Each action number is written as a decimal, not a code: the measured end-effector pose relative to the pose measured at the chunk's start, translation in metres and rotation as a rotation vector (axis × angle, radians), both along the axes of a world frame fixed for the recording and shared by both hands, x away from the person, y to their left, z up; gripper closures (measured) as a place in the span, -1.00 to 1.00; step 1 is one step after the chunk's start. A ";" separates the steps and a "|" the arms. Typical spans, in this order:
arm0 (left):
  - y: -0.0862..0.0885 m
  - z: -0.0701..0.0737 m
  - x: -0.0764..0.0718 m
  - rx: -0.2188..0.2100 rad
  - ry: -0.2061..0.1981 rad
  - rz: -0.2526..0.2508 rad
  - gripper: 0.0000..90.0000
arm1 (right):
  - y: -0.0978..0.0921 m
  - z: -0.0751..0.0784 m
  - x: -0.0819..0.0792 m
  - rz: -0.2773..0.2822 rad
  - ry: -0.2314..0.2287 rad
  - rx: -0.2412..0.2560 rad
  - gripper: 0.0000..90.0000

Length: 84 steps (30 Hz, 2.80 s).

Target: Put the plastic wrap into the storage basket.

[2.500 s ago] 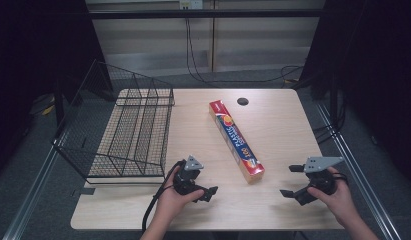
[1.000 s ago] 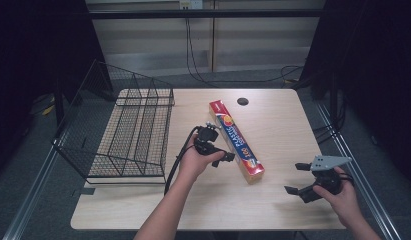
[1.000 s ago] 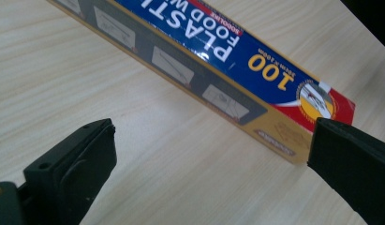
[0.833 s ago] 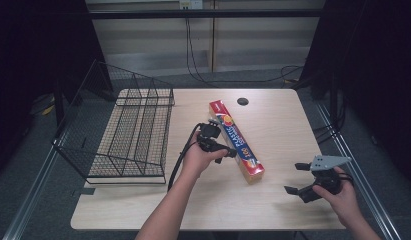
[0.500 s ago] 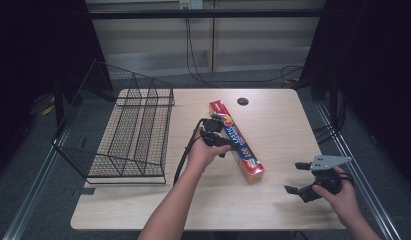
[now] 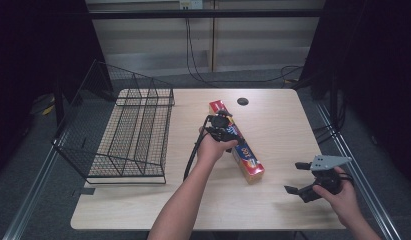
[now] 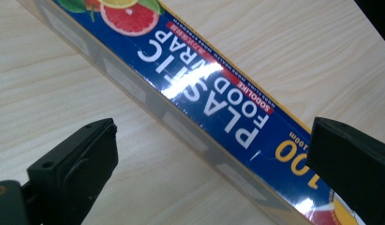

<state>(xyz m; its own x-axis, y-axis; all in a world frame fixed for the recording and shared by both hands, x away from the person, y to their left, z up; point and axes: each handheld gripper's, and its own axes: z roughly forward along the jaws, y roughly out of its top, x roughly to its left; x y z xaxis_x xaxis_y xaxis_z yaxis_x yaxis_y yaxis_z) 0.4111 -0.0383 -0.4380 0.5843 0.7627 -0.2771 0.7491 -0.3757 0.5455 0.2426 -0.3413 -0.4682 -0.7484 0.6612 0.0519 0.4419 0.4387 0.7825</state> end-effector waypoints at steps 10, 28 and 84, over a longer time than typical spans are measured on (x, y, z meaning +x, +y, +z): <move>-0.013 -0.009 0.008 0.014 0.026 0.043 -0.95 | -0.002 0.001 0.000 -0.005 -0.010 0.006 -0.90; -0.023 -0.021 0.016 0.021 0.061 0.117 -1.00 | -0.001 0.000 0.001 -0.001 -0.012 0.010 -0.90; 0.027 -0.009 0.004 0.042 0.209 0.071 -0.28 | 0.000 -0.004 -0.001 0.009 0.000 0.002 -0.90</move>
